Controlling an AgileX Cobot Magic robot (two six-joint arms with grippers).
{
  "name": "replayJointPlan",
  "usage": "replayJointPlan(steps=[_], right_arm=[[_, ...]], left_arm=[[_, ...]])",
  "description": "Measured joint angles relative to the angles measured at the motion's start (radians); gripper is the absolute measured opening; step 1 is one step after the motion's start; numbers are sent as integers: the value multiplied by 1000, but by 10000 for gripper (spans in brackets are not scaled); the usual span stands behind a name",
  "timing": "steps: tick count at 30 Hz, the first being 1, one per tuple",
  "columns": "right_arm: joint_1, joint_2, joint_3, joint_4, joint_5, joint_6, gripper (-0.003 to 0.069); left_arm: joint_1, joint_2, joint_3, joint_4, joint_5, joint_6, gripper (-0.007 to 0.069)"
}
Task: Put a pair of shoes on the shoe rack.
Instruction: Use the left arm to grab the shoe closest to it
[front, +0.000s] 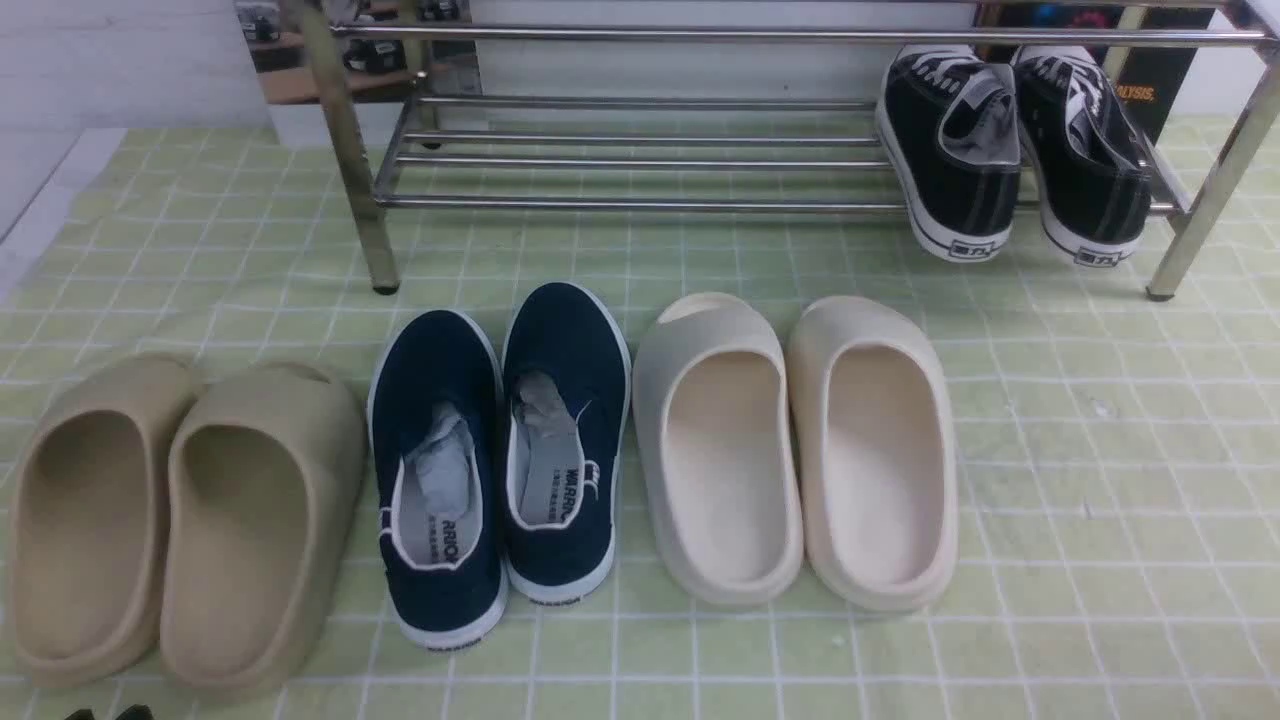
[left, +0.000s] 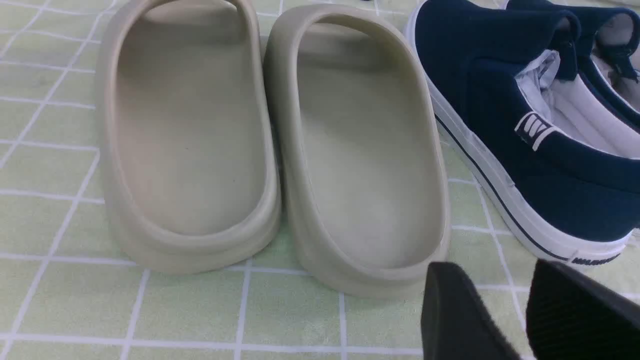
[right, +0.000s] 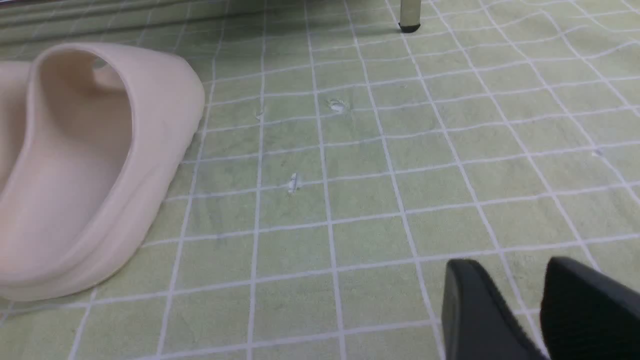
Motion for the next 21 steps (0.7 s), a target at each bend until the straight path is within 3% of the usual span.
replayJointPlan(steps=[21], right_arm=[[0,0,0,0,0,0,239]], left_arm=[[0,0,0,0,-15,0,239]])
